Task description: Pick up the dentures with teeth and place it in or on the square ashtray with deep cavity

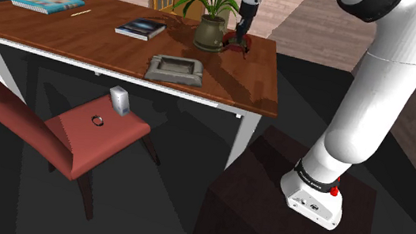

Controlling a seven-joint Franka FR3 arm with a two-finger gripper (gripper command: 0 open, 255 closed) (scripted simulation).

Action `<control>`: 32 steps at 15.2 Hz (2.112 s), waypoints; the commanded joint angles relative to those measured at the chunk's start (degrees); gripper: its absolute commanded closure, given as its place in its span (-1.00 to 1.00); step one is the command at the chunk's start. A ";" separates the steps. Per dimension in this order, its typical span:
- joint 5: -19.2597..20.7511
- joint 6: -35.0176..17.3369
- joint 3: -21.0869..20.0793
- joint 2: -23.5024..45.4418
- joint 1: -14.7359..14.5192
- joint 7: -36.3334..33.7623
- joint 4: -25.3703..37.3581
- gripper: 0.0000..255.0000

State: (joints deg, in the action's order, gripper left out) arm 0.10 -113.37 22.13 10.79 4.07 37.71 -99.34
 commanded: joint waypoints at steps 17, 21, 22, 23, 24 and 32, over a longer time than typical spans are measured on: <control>-1.38 11.51 -7.36 15.61 -10.39 -18.66 25.61 1.00; -1.93 14.25 -8.30 20.67 -11.56 -21.23 33.19 1.00; -1.90 13.40 -8.30 20.53 -11.64 -21.28 32.20 1.00; -1.88 12.57 -8.31 20.43 -11.71 -21.32 31.27 1.00; -1.87 11.78 -8.32 20.39 -11.77 -21.35 30.42 1.00; -1.87 5.68 -8.42 20.49 -12.12 -21.62 24.39 1.00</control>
State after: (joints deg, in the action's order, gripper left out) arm -1.75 -106.90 13.71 31.26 -8.06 16.07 -74.27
